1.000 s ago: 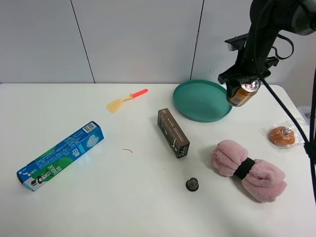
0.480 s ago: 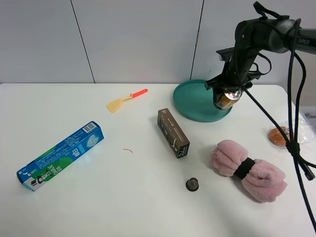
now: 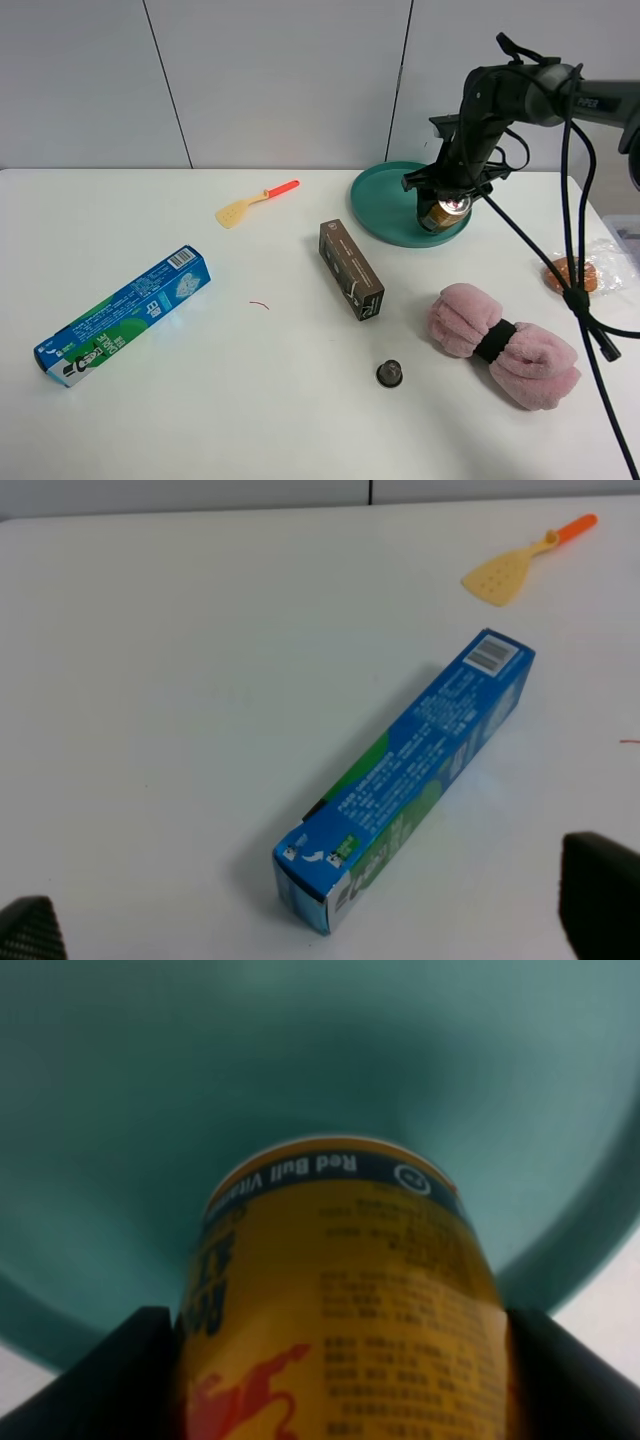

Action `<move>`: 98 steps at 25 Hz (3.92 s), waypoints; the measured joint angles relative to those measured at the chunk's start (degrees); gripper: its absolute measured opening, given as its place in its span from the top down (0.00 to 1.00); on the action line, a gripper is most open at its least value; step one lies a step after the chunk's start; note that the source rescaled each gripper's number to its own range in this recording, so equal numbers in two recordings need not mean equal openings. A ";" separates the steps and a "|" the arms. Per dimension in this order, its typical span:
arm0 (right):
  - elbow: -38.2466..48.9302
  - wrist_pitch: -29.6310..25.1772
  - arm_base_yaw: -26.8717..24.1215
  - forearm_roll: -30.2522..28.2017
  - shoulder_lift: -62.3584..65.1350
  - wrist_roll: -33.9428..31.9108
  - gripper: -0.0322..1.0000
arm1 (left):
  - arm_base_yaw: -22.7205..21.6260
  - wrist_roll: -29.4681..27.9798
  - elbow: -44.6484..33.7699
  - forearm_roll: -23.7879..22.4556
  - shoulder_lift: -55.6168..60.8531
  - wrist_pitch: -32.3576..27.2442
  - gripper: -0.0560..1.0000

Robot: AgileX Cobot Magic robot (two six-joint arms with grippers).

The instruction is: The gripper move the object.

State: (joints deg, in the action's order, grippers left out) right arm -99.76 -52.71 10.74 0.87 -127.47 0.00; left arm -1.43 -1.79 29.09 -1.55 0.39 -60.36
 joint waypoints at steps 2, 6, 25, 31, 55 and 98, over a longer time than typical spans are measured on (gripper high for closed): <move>0.00 0.42 0.00 0.00 -0.60 0.00 0.95 | 0.00 0.00 0.00 0.00 0.00 0.00 0.00; 0.00 2.85 0.00 0.05 -1.79 0.00 0.96 | 0.00 0.00 0.00 0.00 0.00 0.00 0.00; 0.00 10.50 0.00 -0.55 -2.31 -1.81 0.97 | 0.00 0.00 0.00 0.00 0.00 0.00 0.00; 0.00 11.12 0.00 -0.55 -2.31 -1.54 0.97 | 0.00 0.00 0.00 0.00 0.00 0.00 0.00; 0.00 -5.93 0.20 -0.87 11.28 2.66 0.68 | 0.00 0.00 0.00 0.00 0.00 0.00 0.00; 47.13 -15.11 -10.14 -8.08 93.22 -4.33 0.68 | 0.00 0.00 0.00 0.00 0.00 0.00 0.00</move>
State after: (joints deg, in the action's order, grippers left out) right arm -52.63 -67.82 0.60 -7.21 -34.26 -4.33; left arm -1.43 -1.79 29.09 -1.55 0.39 -60.36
